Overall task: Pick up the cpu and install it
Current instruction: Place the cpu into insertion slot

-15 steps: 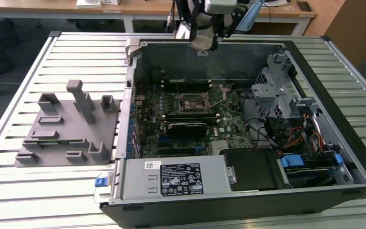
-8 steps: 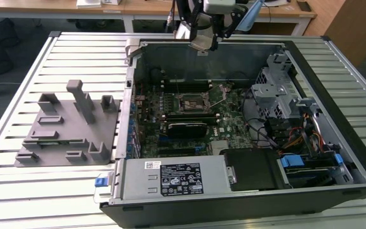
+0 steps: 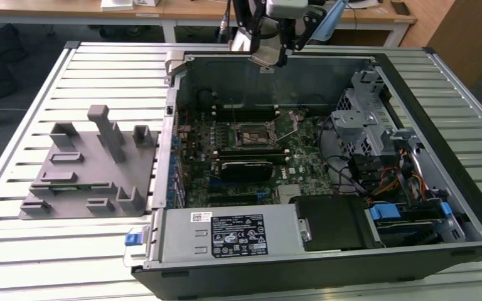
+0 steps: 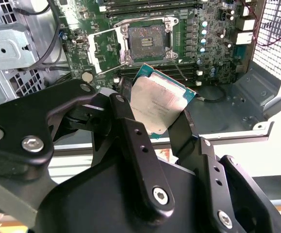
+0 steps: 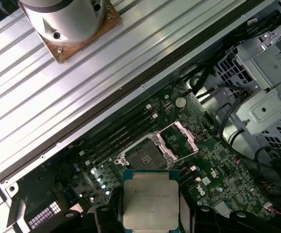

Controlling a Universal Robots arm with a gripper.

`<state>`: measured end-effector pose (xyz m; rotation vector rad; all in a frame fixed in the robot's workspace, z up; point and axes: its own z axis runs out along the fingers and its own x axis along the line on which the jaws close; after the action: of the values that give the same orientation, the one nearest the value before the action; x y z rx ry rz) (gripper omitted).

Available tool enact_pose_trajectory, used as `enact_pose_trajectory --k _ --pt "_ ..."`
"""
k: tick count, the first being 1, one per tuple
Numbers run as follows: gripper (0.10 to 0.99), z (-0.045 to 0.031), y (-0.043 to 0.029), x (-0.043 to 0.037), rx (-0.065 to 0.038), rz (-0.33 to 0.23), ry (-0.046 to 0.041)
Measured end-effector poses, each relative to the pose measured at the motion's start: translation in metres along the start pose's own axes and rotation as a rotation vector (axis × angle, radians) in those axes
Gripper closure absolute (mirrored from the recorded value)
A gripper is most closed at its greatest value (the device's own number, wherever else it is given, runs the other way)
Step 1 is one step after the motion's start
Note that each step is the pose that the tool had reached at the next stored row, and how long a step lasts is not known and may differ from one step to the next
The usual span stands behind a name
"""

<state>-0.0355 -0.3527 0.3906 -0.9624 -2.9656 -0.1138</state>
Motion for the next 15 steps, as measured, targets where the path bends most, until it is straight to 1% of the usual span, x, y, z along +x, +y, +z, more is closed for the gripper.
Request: enact_pose_trajectory --k 15 --pt "0.541 0.0 0.0 0.0 -0.002 0.043 -0.0027"
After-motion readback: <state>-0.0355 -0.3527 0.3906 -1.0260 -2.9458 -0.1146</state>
